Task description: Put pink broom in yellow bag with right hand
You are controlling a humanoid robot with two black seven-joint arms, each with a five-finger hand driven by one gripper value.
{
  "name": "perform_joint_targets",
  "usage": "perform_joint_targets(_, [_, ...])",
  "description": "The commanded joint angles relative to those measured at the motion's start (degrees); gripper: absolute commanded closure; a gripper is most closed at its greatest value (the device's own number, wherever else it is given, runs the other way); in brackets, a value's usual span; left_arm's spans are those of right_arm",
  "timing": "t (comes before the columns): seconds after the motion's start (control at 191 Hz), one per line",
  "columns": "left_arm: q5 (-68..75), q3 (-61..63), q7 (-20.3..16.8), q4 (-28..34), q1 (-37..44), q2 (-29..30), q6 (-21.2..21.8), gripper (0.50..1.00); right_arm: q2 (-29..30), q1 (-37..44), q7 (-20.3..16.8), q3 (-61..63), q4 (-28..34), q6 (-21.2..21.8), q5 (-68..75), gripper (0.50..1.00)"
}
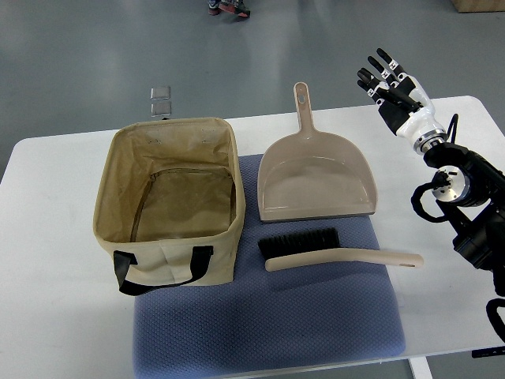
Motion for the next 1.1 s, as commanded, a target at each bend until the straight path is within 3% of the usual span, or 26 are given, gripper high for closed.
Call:
perform_joint_targets(0.0, [0.0,0.0,0.0,0.1,-0.1,0.0,0.1,0.5,0.0,0.0,0.0,0.0,0.0,0.0,0.0,0.57])
perform_joint_targets(1.097, [0.0,0.0,0.1,0.0,-0.2,0.0,0.1,0.5,-1.1,0.9,-0.1,-0.1,-1.6,-1.8,0.0,0.57])
